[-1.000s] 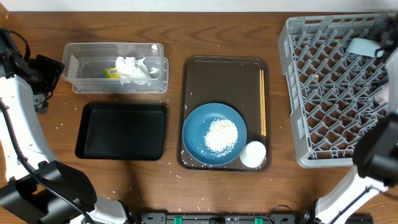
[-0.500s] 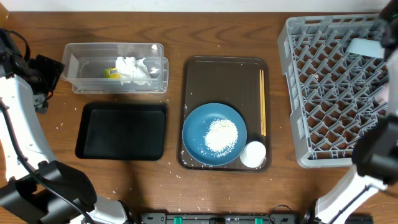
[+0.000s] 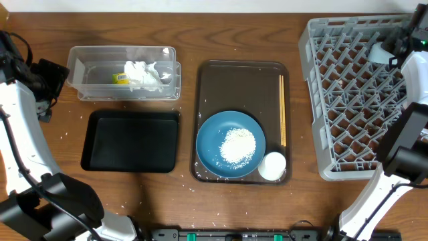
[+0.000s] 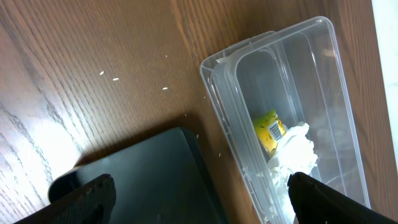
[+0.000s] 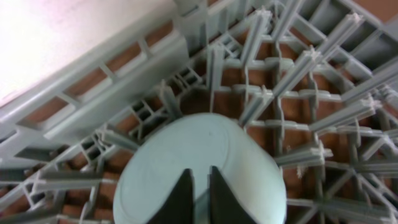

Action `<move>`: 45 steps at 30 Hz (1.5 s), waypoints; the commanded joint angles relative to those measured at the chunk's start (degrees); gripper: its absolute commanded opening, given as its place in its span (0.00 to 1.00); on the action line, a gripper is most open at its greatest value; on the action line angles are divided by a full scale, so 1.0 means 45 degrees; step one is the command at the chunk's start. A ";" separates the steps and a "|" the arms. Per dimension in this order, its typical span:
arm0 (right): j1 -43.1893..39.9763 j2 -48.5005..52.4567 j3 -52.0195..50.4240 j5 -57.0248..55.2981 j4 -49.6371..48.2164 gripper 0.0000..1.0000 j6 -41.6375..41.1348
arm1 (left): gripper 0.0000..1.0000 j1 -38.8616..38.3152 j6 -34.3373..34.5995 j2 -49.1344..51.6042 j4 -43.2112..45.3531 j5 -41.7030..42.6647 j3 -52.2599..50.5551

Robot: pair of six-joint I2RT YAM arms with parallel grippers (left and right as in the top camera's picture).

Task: Sort waste into correct bins and load items into the dishwasher rack
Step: 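Carry the blue bowl to the rack and set it down, then move right gripper from the rack to the white cup on the tray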

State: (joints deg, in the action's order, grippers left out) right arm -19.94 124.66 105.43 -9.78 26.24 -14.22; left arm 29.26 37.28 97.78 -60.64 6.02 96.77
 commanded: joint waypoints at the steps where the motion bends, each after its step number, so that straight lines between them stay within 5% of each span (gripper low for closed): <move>1: 0.0219 -0.1384 0.0141 -0.0058 0.0607 0.01 -0.0024 | 0.91 0.0053 -0.0126 0.0073 -0.0039 -0.0053 -0.0029; 11: 0.0389 -0.3580 0.0141 0.1044 0.0631 0.10 -0.0359 | 0.91 0.0053 -0.0126 0.0073 -0.0039 -0.0053 -0.0029; 22: 0.0714 -0.0767 0.0141 0.1132 -0.1326 0.13 -0.0355 | 0.91 0.0053 -0.0126 0.0073 -0.0039 -0.0053 -0.0029; 34: 0.0661 0.0180 0.0141 -0.0962 0.0019 0.15 0.0107 | 0.91 0.0053 -0.0126 0.0073 -0.0039 -0.0053 -0.0029; 45: 0.0442 -0.0918 0.0141 -0.2594 0.2132 0.01 0.0355 | 0.91 0.0053 -0.0126 0.0073 -0.0044 -0.0053 -0.0029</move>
State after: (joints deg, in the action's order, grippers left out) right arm -17.50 125.99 105.93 -18.00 35.40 -13.08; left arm 29.26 37.28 97.78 -60.64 6.04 96.77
